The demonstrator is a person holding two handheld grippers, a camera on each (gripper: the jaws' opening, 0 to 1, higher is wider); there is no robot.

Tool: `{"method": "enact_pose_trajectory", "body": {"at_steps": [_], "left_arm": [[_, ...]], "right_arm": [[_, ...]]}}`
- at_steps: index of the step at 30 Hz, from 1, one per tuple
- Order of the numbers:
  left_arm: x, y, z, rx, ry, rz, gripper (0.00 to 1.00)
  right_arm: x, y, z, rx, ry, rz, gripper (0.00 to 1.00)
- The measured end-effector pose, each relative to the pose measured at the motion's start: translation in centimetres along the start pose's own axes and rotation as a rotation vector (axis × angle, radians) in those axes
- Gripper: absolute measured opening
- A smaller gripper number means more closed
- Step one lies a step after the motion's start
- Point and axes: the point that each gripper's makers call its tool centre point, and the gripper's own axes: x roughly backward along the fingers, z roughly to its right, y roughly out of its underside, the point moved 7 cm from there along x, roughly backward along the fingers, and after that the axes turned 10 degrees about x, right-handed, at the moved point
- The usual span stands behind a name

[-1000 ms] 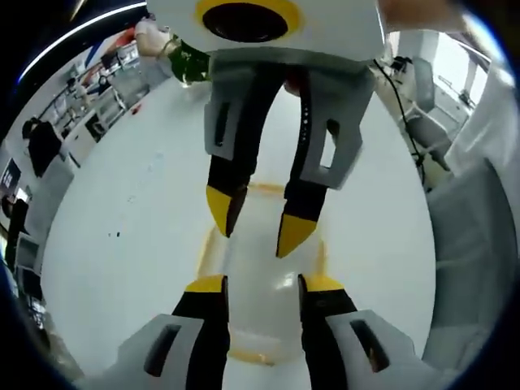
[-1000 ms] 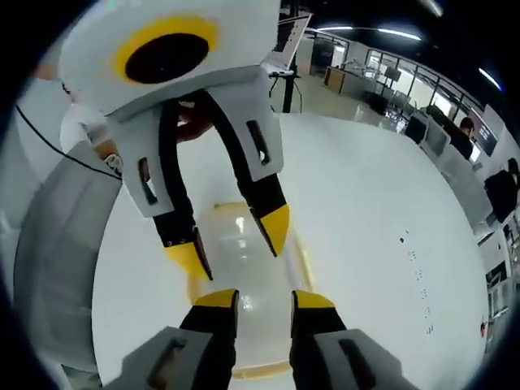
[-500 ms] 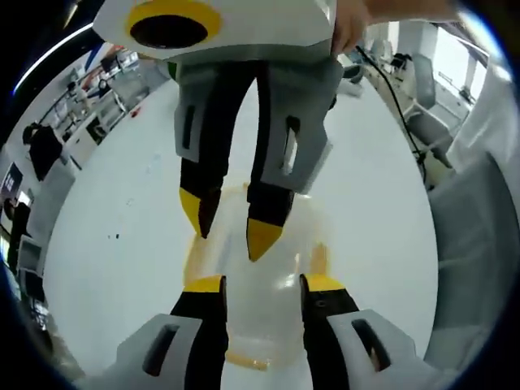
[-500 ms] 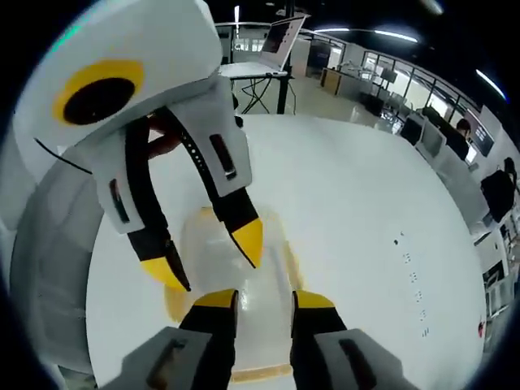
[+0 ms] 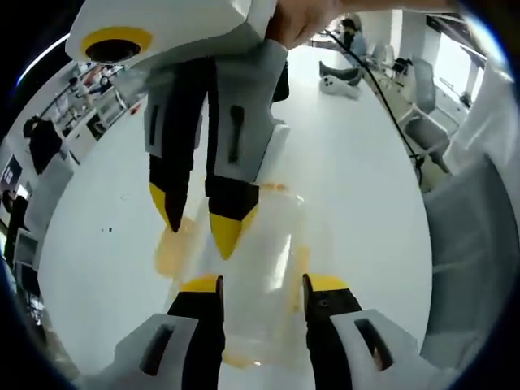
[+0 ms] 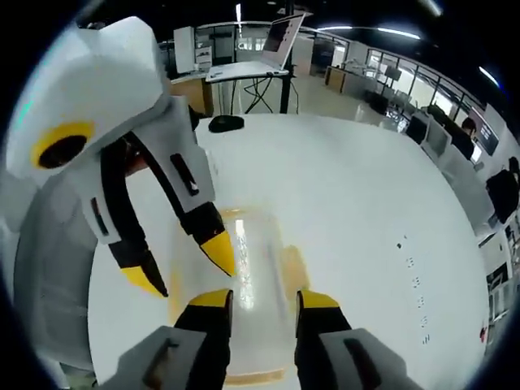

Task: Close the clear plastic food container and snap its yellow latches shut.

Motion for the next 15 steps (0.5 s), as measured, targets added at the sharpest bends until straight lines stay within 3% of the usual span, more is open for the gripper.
{"method": "enact_pose_trajectory", "body": {"at_steps": [5, 12, 15], "left_arm": [[-0.24, 0.29, 0.21, -0.027, -0.012, -0.007, 0.43], [-0.37, 0.36, 0.40, -0.033, -0.015, -0.001, 0.43], [-0.61, 0.49, 0.55, -0.083, -0.035, -0.006, 0.43]], "right_arm": [[-0.39, -0.06, 0.00, 0.002, -0.013, -0.005, 0.30], [-0.71, 0.14, 0.16, 0.009, -0.033, -0.017, 0.32], [-0.87, 0.17, 0.34, -0.003, -0.046, -0.020, 0.34]]}}
